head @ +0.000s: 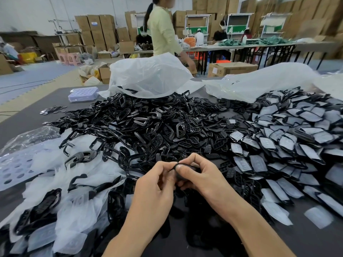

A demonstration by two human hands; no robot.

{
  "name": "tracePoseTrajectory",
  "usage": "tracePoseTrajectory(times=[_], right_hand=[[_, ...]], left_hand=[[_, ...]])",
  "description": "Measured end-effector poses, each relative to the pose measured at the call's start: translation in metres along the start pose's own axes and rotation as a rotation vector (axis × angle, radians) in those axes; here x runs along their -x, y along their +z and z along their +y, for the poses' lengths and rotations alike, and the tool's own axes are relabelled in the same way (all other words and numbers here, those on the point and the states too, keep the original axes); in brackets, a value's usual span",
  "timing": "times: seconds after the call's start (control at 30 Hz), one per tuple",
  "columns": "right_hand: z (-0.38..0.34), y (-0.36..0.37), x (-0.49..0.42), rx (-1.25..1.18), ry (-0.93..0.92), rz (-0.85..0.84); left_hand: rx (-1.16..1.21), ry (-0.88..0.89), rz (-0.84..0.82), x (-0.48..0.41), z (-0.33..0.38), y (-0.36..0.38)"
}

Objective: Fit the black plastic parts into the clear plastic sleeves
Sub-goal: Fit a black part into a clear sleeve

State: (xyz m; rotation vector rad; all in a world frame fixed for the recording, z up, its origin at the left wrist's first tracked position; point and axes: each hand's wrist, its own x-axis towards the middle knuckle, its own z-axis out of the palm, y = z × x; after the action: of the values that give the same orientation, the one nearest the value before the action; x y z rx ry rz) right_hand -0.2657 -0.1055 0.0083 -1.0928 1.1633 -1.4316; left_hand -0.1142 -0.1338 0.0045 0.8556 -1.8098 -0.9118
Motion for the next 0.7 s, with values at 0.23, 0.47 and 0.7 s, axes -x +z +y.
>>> tracePoseTrajectory(times=[0.23, 0.47, 0.7], right_hand=[[-0.001, -0.002, -0.004, -0.079, -0.057, 0.12], [-0.004, -0.002, -0.002, -0.095, -0.068, 0.207], [-0.009, -0.005, 0.0, -0.175, -0.038, 0.215]], left_hand=[[-0.278, 0.2, -0.038, 0.0, -0.001, -0.005], [-0.463, 0.325, -0.187, 0.007, 0.004, 0.002], [-0.474, 0.376, -0.242, 0.012, 0.011, 0.007]])
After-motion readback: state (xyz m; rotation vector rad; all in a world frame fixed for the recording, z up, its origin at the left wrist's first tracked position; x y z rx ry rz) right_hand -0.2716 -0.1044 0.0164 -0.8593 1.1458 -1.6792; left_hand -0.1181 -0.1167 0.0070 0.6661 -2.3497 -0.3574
